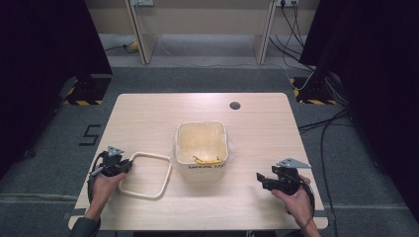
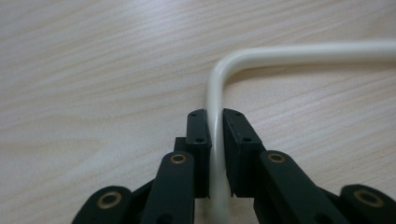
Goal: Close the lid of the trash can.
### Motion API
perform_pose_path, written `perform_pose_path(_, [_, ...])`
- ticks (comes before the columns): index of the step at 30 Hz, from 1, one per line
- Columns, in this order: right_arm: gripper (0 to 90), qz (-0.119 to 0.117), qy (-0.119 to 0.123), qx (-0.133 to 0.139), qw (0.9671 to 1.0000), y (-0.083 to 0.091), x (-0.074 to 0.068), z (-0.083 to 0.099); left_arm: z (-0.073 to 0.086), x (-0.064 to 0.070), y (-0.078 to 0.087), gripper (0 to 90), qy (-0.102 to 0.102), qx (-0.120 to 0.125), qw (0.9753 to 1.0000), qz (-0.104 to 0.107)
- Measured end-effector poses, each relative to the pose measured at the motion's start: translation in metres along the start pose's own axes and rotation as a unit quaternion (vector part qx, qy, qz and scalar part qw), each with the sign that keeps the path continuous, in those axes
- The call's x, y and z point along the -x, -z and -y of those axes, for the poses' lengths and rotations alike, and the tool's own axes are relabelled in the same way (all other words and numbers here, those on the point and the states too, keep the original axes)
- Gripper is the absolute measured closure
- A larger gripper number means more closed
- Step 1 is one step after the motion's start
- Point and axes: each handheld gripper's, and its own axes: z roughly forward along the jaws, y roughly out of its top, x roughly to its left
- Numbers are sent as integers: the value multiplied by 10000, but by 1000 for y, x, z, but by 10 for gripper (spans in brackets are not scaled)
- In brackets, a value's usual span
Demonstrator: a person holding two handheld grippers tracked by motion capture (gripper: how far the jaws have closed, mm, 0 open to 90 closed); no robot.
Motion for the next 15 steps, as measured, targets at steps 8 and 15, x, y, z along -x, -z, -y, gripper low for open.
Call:
perform_pose_path(8, [302, 11, -29, 65, 10000, 1, 1, -1, -8, 4, -1, 816, -145, -26, 9998, 108])
perform_pose_path(15, [304, 13, -40, 135, 9999, 3, 1, -2, -18, 4, 19, 816, -219, 260, 9991, 250])
